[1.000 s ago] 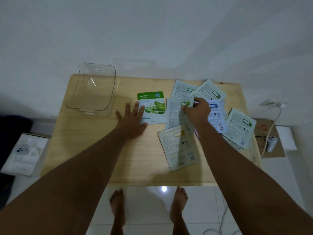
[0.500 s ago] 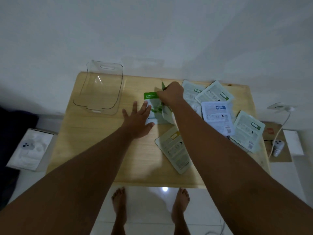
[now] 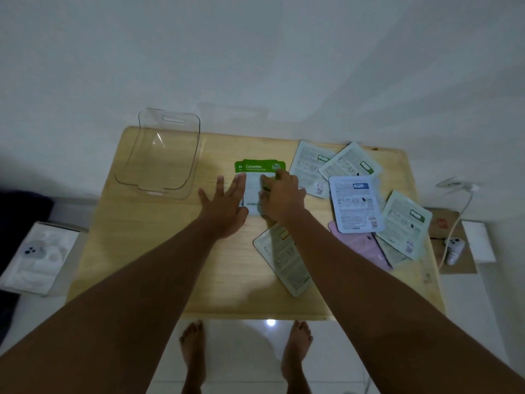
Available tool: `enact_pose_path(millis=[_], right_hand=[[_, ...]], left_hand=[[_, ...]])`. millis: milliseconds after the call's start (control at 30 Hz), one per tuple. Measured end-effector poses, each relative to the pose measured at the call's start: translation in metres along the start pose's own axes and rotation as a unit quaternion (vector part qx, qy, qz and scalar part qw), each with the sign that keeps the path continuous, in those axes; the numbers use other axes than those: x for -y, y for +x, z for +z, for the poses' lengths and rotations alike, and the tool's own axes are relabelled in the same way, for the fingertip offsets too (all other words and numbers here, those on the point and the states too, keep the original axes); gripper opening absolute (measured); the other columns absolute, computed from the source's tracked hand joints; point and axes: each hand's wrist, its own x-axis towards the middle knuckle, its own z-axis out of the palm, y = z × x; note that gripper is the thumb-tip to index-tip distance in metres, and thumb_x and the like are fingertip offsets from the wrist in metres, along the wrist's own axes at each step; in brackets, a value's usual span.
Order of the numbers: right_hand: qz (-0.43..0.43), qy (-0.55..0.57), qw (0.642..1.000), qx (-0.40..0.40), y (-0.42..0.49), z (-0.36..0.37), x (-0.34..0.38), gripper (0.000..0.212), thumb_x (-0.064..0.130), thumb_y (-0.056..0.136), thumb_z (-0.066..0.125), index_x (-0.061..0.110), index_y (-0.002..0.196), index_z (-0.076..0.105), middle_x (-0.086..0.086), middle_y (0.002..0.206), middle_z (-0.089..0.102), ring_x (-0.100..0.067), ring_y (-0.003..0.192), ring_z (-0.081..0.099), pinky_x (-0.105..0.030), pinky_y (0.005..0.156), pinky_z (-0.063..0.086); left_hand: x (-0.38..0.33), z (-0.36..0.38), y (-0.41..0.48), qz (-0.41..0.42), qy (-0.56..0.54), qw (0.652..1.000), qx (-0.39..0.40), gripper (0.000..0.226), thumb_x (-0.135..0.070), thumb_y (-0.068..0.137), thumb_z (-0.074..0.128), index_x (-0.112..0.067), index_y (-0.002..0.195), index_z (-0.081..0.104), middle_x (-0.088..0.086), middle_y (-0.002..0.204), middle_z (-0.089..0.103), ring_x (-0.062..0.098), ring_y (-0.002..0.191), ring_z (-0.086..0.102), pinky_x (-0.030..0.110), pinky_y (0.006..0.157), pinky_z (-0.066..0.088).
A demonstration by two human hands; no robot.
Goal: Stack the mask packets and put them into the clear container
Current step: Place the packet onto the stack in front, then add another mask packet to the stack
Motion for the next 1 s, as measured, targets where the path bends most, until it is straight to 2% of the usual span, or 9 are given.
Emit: enact_pose_path(millis=[200,300,400,467,567,700,800,900,1000], right_hand=[[-0.028,0.044,0.997,-0.052,0.000,0.005,-0.010,0.038,0.036,0.096,0.051,0.028,0.133,0.056,-0.010,0.149,0.041,-0.033,0.136,0.035,-0.060,0.103,0.037],[0.028,0.052,0.991,-0.119,0.008,-0.002,-0.022,0.042,0.033,0.096,0.050,0.024,0.137,0.050,-0.012,0.149,0.039,-0.032,0.136,0.036,-0.059,0.105,0.037],[0.098,0.004,0.992,-0.077,0.017,-0.003,-0.038,0.055,0.042,0.098,0.045,0.015,0.145,0.036,-0.015,0.156,0.027,-0.034,0.141,0.029,-0.062,0.106,0.035],[0.090,-0.026,0.994,-0.053,0.017,-0.001,-0.047,0.055,0.050,0.097,0.043,0.013,0.137,0.045,-0.015,0.151,0.032,-0.034,0.139,0.032,-0.063,0.103,0.036],[0.074,-0.022,0.993,-0.084,0.012,-0.002,-0.058,0.053,0.060,0.093,0.045,0.015,0.119,0.059,-0.011,0.138,0.044,-0.032,0.130,0.041,-0.057,0.098,0.041],[0.093,-0.009,0.986,-0.136,0.009,-0.003,-0.064,0.059,0.068,0.087,0.052,0.018,0.117,0.058,-0.005,0.126,0.052,-0.028,0.121,0.047,-0.050,0.095,0.046],[0.096,-0.012,0.988,-0.118,0.014,-0.010,-0.060,0.055,0.058,0.088,0.058,0.013,0.118,0.059,-0.008,0.121,0.056,-0.029,0.117,0.052,-0.047,0.094,0.049],[0.071,-0.025,0.992,-0.104,0.016,-0.014,-0.054,0.043,0.044,0.094,0.054,0.004,0.110,0.062,-0.015,0.112,0.059,-0.033,0.109,0.057,-0.047,0.089,0.054],[0.067,0.038,0.989,-0.127,0.012,-0.012,-0.049,0.034,0.035,0.098,0.051,0.003,0.101,0.064,-0.014,0.101,0.064,-0.032,0.099,0.062,-0.046,0.083,0.056]], left_hand=[[0.004,0.014,0.004,-0.002,0.083,0.996,-0.023,0.067,-0.058,0.099,0.022,-0.033,0.156,-0.002,-0.002,0.166,-0.009,0.038,0.151,-0.013,0.075,0.108,0.001],[0.003,0.018,0.003,-0.004,0.095,0.995,-0.029,0.068,-0.056,0.099,0.025,-0.031,0.157,-0.001,-0.001,0.167,-0.007,0.039,0.151,-0.011,0.076,0.107,0.003],[0.001,0.016,0.002,-0.010,0.089,0.996,-0.022,0.069,-0.056,0.099,0.026,-0.031,0.157,-0.001,-0.002,0.167,-0.008,0.038,0.151,-0.011,0.076,0.108,0.004],[0.000,0.013,0.002,-0.013,0.085,0.996,-0.018,0.069,-0.055,0.099,0.027,-0.031,0.157,-0.001,-0.003,0.167,-0.009,0.037,0.151,-0.012,0.076,0.109,0.005],[-0.001,0.011,0.002,-0.012,0.077,0.997,-0.014,0.069,-0.055,0.099,0.027,-0.031,0.157,-0.001,-0.003,0.166,-0.009,0.038,0.151,-0.012,0.076,0.109,0.004],[-0.001,0.010,0.003,-0.010,0.073,0.997,-0.013,0.068,-0.055,0.099,0.027,-0.032,0.157,-0.001,-0.004,0.166,-0.009,0.037,0.151,-0.012,0.076,0.109,0.004],[0.000,0.010,0.003,-0.011,0.075,0.997,-0.013,0.069,-0.056,0.099,0.026,-0.032,0.157,-0.002,-0.004,0.166,-0.010,0.037,0.151,-0.012,0.075,0.109,0.004],[0.000,0.010,0.003,-0.010,0.069,0.998,-0.012,0.069,-0.056,0.099,0.027,-0.033,0.157,-0.002,-0.004,0.166,-0.010,0.037,0.151,-0.013,0.075,0.109,0.002],[0.000,0.010,0.003,-0.010,0.064,0.998,-0.008,0.069,-0.057,0.099,0.026,-0.033,0.157,-0.003,-0.005,0.166,-0.012,0.037,0.150,-0.015,0.075,0.109,0.001]])
